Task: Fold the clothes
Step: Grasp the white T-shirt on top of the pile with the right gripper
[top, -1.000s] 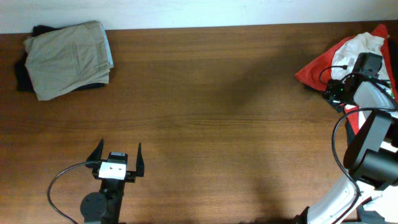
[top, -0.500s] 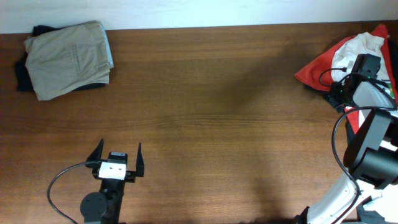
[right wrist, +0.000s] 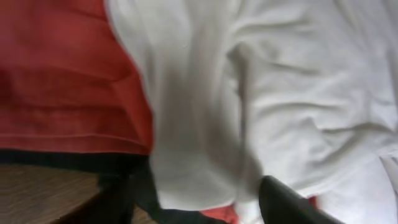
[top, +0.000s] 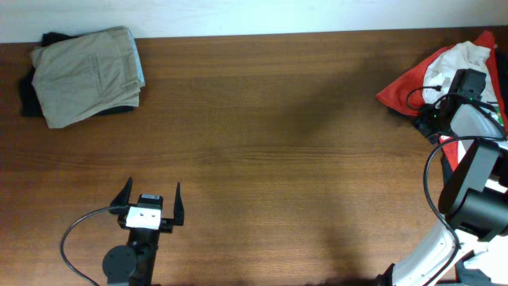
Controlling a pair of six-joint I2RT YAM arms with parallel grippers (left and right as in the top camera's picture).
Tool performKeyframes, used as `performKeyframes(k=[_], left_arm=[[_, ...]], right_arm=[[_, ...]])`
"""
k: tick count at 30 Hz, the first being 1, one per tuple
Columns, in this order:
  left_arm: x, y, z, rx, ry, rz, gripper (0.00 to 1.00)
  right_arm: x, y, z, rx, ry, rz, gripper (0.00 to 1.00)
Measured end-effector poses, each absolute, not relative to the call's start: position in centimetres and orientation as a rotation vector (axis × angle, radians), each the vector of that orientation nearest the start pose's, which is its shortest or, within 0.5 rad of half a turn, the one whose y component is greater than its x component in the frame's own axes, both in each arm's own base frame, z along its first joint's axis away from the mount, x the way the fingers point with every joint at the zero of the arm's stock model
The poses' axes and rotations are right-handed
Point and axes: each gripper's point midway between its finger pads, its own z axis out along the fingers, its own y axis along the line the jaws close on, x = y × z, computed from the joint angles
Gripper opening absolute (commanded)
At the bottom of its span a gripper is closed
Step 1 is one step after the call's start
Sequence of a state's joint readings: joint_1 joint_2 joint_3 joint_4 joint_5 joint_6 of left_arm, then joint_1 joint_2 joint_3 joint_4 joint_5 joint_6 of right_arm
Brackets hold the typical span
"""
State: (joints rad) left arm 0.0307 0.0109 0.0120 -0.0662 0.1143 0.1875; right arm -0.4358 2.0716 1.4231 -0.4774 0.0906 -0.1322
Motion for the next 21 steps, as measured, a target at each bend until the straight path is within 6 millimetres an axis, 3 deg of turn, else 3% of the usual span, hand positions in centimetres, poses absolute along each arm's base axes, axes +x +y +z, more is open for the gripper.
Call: performKeyframes(k=[7, 16, 21], left_arm=[[24.57, -1.22, 16.07, 0.216, 1.622, 0.074, 0.99], [24.57, -1.22, 16.07, 0.215, 1.622, 0.073, 0.99], [24.57, -1.21, 16.07, 0.215, 1.622, 0.074, 0.99]], right_arm=[[43.61, -21.29, 2.28, 0.428, 2.681, -0.244, 0.69], [43.48, -21.66, 1.49, 0.436, 2.693, -0.271, 0.56], [43.53, -21.78, 1.55, 0.442, 2.688, -0.278, 0.43]])
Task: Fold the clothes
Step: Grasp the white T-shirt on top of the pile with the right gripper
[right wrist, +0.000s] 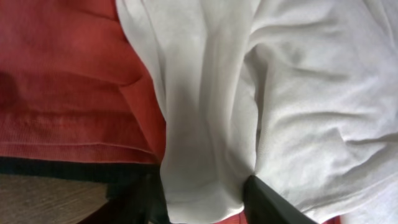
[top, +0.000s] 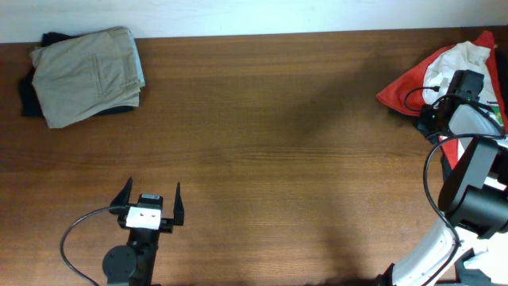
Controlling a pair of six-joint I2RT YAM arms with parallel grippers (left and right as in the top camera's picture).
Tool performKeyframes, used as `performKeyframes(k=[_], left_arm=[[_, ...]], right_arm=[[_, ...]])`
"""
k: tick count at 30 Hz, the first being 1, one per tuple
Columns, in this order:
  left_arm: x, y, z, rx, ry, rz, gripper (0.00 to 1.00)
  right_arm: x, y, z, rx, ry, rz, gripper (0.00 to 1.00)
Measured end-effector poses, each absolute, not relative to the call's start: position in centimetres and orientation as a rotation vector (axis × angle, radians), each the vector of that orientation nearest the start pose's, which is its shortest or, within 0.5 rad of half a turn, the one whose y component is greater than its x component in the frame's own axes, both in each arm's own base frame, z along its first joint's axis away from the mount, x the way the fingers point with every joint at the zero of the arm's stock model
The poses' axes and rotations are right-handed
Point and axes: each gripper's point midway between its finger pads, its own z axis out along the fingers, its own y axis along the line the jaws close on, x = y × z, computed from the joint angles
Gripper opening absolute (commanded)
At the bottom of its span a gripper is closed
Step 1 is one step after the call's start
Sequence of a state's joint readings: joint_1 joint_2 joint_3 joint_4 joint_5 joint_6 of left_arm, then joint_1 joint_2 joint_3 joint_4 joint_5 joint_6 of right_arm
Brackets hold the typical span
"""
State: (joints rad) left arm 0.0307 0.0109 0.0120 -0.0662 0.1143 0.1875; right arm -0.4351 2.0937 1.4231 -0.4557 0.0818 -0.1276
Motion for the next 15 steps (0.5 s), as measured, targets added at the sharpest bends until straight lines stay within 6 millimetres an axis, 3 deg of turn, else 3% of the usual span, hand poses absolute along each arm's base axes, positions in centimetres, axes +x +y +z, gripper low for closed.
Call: performKeyframes(k=[4, 7, 15], left_arm=[[24.57, -1.21, 16.07, 0.215, 1.622, 0.074, 0.99], [24.57, -1.21, 16.07, 0.215, 1.622, 0.074, 0.99], [24.57, -1.21, 16.07, 0.215, 1.622, 0.074, 0.99]], right_arm=[[43.53, -21.79, 1.55, 0.437, 2.689, -0.280, 0.31], [43.54, -21.79, 1.55, 0.441, 2.687, -0.279, 0.28], [43.62, -21.89, 1.60, 0.441, 2.683, -0.285, 0.27]])
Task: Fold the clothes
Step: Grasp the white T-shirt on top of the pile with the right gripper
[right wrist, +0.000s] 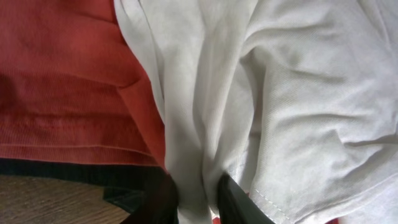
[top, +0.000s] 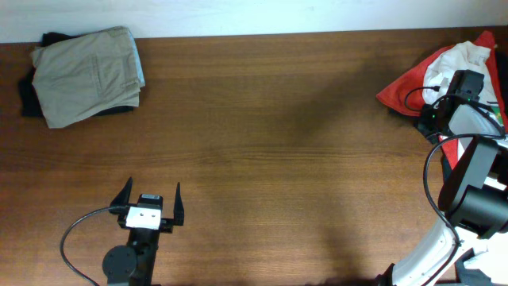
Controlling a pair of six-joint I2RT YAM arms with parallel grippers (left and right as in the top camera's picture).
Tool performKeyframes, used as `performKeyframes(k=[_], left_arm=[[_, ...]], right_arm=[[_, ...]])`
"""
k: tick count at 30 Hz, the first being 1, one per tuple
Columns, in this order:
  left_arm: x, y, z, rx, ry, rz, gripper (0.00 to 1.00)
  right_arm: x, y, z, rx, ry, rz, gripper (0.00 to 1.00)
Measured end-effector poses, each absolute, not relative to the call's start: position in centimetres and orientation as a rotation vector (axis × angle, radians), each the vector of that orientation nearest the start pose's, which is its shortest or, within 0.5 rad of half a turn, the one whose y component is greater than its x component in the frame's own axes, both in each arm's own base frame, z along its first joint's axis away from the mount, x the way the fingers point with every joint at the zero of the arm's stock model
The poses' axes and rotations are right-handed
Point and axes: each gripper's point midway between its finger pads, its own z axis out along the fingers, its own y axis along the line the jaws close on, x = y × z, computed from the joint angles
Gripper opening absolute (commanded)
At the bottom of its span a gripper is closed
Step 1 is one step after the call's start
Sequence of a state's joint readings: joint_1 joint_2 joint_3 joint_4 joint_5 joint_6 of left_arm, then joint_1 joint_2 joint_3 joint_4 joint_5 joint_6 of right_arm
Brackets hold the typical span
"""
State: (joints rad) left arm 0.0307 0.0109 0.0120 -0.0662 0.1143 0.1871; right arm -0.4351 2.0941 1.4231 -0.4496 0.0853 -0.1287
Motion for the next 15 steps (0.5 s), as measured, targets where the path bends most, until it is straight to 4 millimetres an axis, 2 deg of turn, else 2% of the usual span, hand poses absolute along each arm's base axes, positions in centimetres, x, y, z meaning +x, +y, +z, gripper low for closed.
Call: performKeyframes(k=[6, 15], left_arm=[[24.57, -1.22, 16.07, 0.216, 1.622, 0.074, 0.99], [24.57, -1.21, 16.07, 0.215, 1.622, 0.074, 0.99]], right_arm=[[43.77, -21.96, 1.81, 0.489, 2.667, -0.276, 0.04], [43.92, -22.03, 2.00, 0.506, 2.658, -0.272, 0.04]])
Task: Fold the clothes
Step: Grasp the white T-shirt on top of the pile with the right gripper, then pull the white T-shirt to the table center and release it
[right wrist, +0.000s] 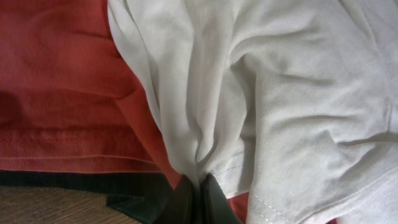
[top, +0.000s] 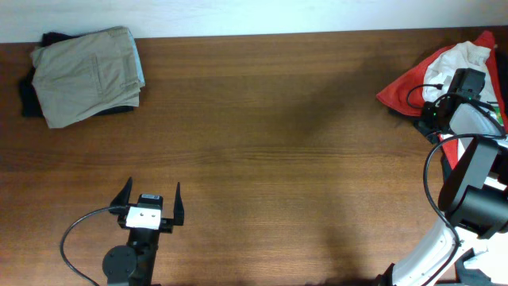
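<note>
A heap of unfolded clothes lies at the table's far right: a red garment [top: 406, 83] with a white garment [top: 464, 54] on top. My right gripper [top: 439, 97] is down in that heap. In the right wrist view its gripper [right wrist: 200, 190] is shut on a pinched fold of the white garment [right wrist: 273, 81], with the red garment [right wrist: 56, 93] to the left and a dark cloth [right wrist: 93, 183] below. My left gripper [top: 150, 199] stands open near the front left, holding nothing. A folded beige pair of trousers [top: 87, 73] rests on dark clothing at the back left.
The wooden table [top: 262, 159] spreads between the folded stack and the heap. The right arm's body and cable [top: 468, 183] rise along the right edge. The white wall runs along the back edge.
The right gripper's fingers have come fully together, pinching the white fold tight. The left arm and the stack are unchanged.
At first the right gripper was wide open over the white and red cloth. Then its fingers stood on either side of a white fold, then closer still. Now they are shut on that fold. The left arm stayed still throughout.
</note>
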Controlling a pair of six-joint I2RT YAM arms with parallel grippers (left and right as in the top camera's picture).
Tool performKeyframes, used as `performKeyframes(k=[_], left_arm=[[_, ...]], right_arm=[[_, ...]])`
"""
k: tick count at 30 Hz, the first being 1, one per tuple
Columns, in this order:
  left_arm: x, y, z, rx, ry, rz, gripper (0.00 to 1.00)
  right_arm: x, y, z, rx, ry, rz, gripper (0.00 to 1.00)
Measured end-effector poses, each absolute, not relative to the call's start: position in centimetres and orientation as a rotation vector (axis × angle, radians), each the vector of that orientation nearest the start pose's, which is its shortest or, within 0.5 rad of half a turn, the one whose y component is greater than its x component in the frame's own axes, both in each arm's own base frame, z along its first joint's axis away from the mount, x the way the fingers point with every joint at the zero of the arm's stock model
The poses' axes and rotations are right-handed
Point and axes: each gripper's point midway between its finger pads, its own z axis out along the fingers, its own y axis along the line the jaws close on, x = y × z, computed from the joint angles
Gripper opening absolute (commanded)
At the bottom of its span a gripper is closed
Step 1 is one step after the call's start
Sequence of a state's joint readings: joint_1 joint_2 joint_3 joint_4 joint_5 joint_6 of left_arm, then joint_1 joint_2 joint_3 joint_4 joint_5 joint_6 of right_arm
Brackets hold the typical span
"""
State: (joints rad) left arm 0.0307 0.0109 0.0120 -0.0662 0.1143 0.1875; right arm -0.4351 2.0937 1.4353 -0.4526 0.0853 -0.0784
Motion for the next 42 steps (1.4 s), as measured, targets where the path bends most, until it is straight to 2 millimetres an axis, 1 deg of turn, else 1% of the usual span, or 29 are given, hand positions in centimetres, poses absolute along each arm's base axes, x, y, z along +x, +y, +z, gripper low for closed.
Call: performKeyframes(k=[4, 6, 7, 9, 10, 12, 13, 14, 16, 17, 18, 19, 21, 22, 24, 26, 28, 30, 31, 32, 33, 36, 37, 38, 39, 40, 41, 42], left_arm=[[24.6, -1.2, 16.1, 0.215, 1.622, 0.074, 0.99], [24.6, -1.2, 16.1, 0.215, 1.622, 0.073, 0.99], [24.6, -1.2, 16.1, 0.215, 1.622, 0.073, 0.99], [24.6, -1.2, 16.1, 0.215, 1.622, 0.074, 0.99], [24.6, -1.2, 16.1, 0.215, 1.622, 0.074, 0.99], [24.6, -1.2, 16.1, 0.216, 1.622, 0.074, 0.99], [24.6, -1.2, 16.1, 0.215, 1.622, 0.074, 0.99], [24.6, -1.2, 16.1, 0.215, 1.622, 0.074, 0.99], [24.6, -1.2, 16.1, 0.216, 1.622, 0.074, 0.99], [24.6, -1.2, 16.1, 0.215, 1.622, 0.074, 0.99], [24.6, -1.2, 16.1, 0.215, 1.622, 0.073, 0.99], [24.6, -1.2, 16.1, 0.215, 1.622, 0.074, 0.99], [24.6, -1.2, 16.1, 0.215, 1.622, 0.074, 0.99], [24.6, -1.2, 16.1, 0.215, 1.622, 0.073, 0.99], [24.6, -1.2, 16.1, 0.215, 1.622, 0.074, 0.99], [24.6, -1.2, 16.1, 0.215, 1.622, 0.074, 0.99], [24.6, -1.2, 16.1, 0.216, 1.622, 0.074, 0.99], [24.6, -1.2, 16.1, 0.215, 1.622, 0.074, 0.99], [24.6, -1.2, 16.1, 0.215, 1.622, 0.074, 0.99], [24.6, -1.2, 16.1, 0.215, 1.622, 0.074, 0.99], [24.6, -1.2, 16.1, 0.215, 1.622, 0.074, 0.99], [24.6, -1.2, 16.1, 0.215, 1.622, 0.074, 0.99], [24.6, -1.2, 16.1, 0.215, 1.622, 0.074, 0.99], [24.6, -1.2, 16.1, 0.216, 1.622, 0.074, 0.99], [24.6, -1.2, 16.1, 0.216, 1.622, 0.073, 0.99], [24.6, -1.2, 16.1, 0.216, 1.622, 0.074, 0.99], [24.6, -1.2, 16.1, 0.215, 1.622, 0.074, 0.99], [24.6, -1.2, 16.1, 0.215, 1.622, 0.073, 0.99]], right_arm=[[44.1, -22.1, 2.5, 0.508, 2.642, -0.276, 0.04], [44.3, -22.2, 3.4, 0.523, 2.616, -0.277, 0.04], [44.4, -22.3, 4.2, 0.534, 2.595, -0.280, 0.04], [44.6, -22.5, 6.2, 0.559, 2.547, -0.292, 0.04], [44.8, -22.8, 8.6, 0.571, 2.492, -0.309, 0.04], [45.0, -23.0, 11.5, 0.577, 2.424, -0.322, 0.06], [45.0, -23.0, 13.0, 0.577, 2.388, -0.327, 0.09], [45.0, -23.0, 14.8, 0.574, 2.352, -0.335, 0.11], [44.7, -23.0, 18.5, 0.567, 2.272, -0.350, 0.11], [44.6, -22.9, 20.0, 0.564, 2.238, -0.354, 0.11], [44.4, -22.8, 21.4, 0.561, 2.207, -0.357, 0.06], [44.2, -22.7, 22.7, 0.556, 2.180, -0.361, 0.04], [43.8, -22.6, 24.5, 0.556, 2.141, -0.364, 0.04], [43.7, -22.4, 25.1, 0.553, 2.129, -0.364, 0.04], [43.5, -22.1, 25.9, 0.547, 2.117, -0.363, 0.04], [43.6, -21.1, 26.4, 0.525, 2.111, -0.351, 0.04], [44.1, -18.9, 27.7, 0.471, 2.093, -0.320, 0.04], [44.5, -15.6, 30.3, 0.390, 2.042, -0.265, 0.04], [44.5, -13.7, 32.0, 0.350, 2.006, -0.233, 0.04], [44.3, -11.1, 34.2, 0.294, 1.957, -0.180, 0.04], [43.9, -9.3, 35.9, 0.259, 1.922, -0.142, 0.04], [42.0, -1.6, 42.7, 0.103, 1.773, 0.032, 0.04], [41.2, 0.3, 44.3, 0.064, 1.737, 0.074, 0.04], [40.1, 3.1, 46.2, 0.008, 1.693, 0.140, 0.04], [39.0, 5.6, 47.5, -0.042, 1.662, 0.202, 0.04], [38.3, 7.5, 48.2, -0.078, 1.643, 0.255, 0.04], [37.2, 10.6, 48.9, -0.136, 1.628, 0.343, 0.03], [36.5, 12.9, 48.9, -0.176, 1.627, 0.408, 0.04]])
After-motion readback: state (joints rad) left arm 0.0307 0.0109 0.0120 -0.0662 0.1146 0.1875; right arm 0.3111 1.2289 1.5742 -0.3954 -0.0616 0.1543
